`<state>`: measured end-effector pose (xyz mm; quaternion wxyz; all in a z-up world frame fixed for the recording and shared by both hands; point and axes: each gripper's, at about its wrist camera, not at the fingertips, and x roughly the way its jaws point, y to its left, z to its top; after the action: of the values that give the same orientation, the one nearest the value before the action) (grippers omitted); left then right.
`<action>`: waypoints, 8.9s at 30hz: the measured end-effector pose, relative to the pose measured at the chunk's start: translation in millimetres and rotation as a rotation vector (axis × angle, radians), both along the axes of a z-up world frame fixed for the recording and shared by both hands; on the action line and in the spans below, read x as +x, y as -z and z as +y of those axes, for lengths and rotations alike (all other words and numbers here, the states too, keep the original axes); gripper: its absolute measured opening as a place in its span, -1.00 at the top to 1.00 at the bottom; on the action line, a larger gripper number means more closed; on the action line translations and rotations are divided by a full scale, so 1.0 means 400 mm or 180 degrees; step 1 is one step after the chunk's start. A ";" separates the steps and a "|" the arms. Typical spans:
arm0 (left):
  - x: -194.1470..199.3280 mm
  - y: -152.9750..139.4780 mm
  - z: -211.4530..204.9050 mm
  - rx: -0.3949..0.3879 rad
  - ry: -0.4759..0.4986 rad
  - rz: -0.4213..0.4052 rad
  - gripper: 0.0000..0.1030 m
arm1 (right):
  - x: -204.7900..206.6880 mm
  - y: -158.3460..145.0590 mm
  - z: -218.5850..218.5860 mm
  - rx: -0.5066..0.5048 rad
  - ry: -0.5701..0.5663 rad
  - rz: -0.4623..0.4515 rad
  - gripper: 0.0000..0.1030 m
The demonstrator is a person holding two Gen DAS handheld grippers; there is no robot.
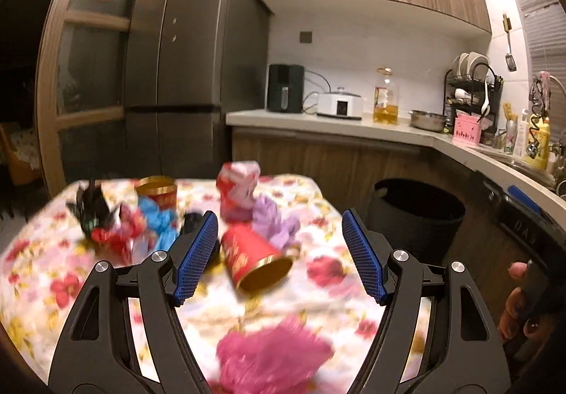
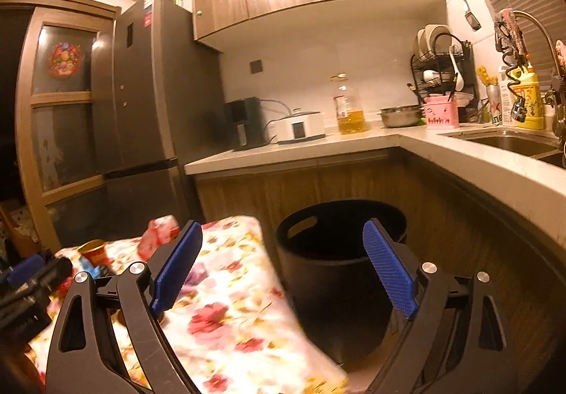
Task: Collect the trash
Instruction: 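Grasp the pink bag with the left gripper, then grasp the red-and-gold paper bucket rim with the right gripper, then carry the pink bag and paper bucket over the bin with both grippers, then open both grippers to drop the pink bag and bucket into the bin, then grasp the black bag with the left gripper while the right gripper grasps the lilac bag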
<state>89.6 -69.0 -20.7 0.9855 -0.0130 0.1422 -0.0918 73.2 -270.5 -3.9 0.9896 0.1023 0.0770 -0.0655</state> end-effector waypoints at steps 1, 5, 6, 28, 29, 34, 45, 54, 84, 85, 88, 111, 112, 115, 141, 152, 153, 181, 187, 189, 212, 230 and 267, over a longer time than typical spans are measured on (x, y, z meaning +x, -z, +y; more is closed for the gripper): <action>-0.008 0.021 0.013 0.0006 0.0003 0.0026 -0.38 | -0.005 0.006 0.013 -0.0007 -0.0037 0.0002 -0.73; -0.026 0.089 0.034 0.0092 0.0084 0.0124 -0.38 | -0.018 0.028 0.056 -0.0079 -0.0153 0.0062 -0.73; -0.029 0.108 0.036 0.0118 0.0112 0.0154 -0.38 | -0.020 0.034 0.067 -0.0094 -0.0178 0.0082 -0.73; 0.046 0.272 0.041 0.0188 0.0337 0.0644 0.77 | 0.011 0.106 0.152 -0.0176 -0.0514 0.0361 -0.73; 0.046 0.272 0.045 0.0174 0.0324 0.0646 0.79 | 0.015 0.109 0.155 -0.0173 -0.0530 0.0376 -0.73; 0.037 0.240 0.088 -0.0002 0.0154 0.0559 0.83 | 0.046 0.125 0.182 -0.0137 -0.0634 0.0450 -0.73; 0.030 0.156 0.217 -0.0106 -0.0364 0.0334 0.83 | 0.149 0.173 0.324 -0.0149 -0.1024 0.0596 -0.42; 0.052 0.148 0.274 -0.0191 -0.0480 0.0333 0.83 | 0.252 0.207 0.409 0.0009 -0.1255 0.0835 -0.05; 0.084 0.093 0.175 -0.0261 -0.0174 0.0307 0.83 | 0.124 0.090 0.298 -0.0132 -0.1244 0.0473 0.93; 0.085 0.090 0.166 -0.0258 -0.0152 0.0300 0.83 | 0.116 0.080 0.279 -0.0132 -0.1197 0.0442 0.93; 0.099 0.073 0.116 -0.0207 -0.0041 0.0261 0.83 | 0.106 0.065 0.239 -0.0145 -0.1067 0.0376 0.93; 0.258 -0.090 -0.277 -0.0122 0.0763 -0.0208 0.83 | 0.174 -0.016 -0.123 -0.0279 0.0166 0.0039 0.93; 0.271 -0.090 -0.299 -0.0124 0.0807 -0.0214 0.83 | 0.182 -0.013 -0.136 -0.0281 0.0197 0.0051 0.93; 0.302 -0.086 -0.343 -0.0102 0.0877 -0.0218 0.83 | 0.203 -0.004 -0.158 -0.0286 0.0258 0.0084 0.93; 0.473 0.007 -0.545 -0.0075 0.1190 0.0059 0.82 | 0.294 0.057 -0.272 -0.0066 0.0235 0.0190 0.93; 0.503 0.028 -0.565 -0.0069 0.1291 0.0185 0.80 | 0.317 0.069 -0.294 -0.0010 0.0211 0.0246 0.92; 0.503 0.030 -0.567 -0.0061 0.1303 0.0186 0.80 | 0.318 0.071 -0.297 0.0005 0.0214 0.0260 0.92; 0.487 0.035 -0.532 -0.0098 0.1168 0.0247 -0.26 | 0.260 0.070 -0.307 0.0053 0.0448 0.0217 0.08; 0.456 0.023 -0.481 -0.0070 0.0980 0.0209 -0.33 | 0.247 0.064 -0.274 0.0009 0.0408 0.0216 -0.06; 0.437 0.020 -0.454 -0.0058 0.0915 0.0201 -0.33 | 0.242 0.063 -0.264 0.0007 0.0385 0.0219 -0.10; 0.286 0.104 0.058 0.0141 -0.0610 0.0226 -0.35 | 0.201 0.029 0.014 -0.0092 -0.0190 0.0145 -0.49; 0.397 0.167 0.168 0.0051 -0.0630 0.0633 0.27 | 0.295 0.089 0.219 -0.0200 -0.0642 0.0348 -0.48; 0.322 0.081 0.212 -0.0369 -0.0388 0.0281 0.99 | 0.569 0.219 0.335 0.0023 -0.1059 0.1105 0.74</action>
<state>218.5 15.8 -53.0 0.9796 -0.0826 0.1789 -0.0390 300.9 -136.6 -91.6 0.9583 0.0790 0.2620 0.0821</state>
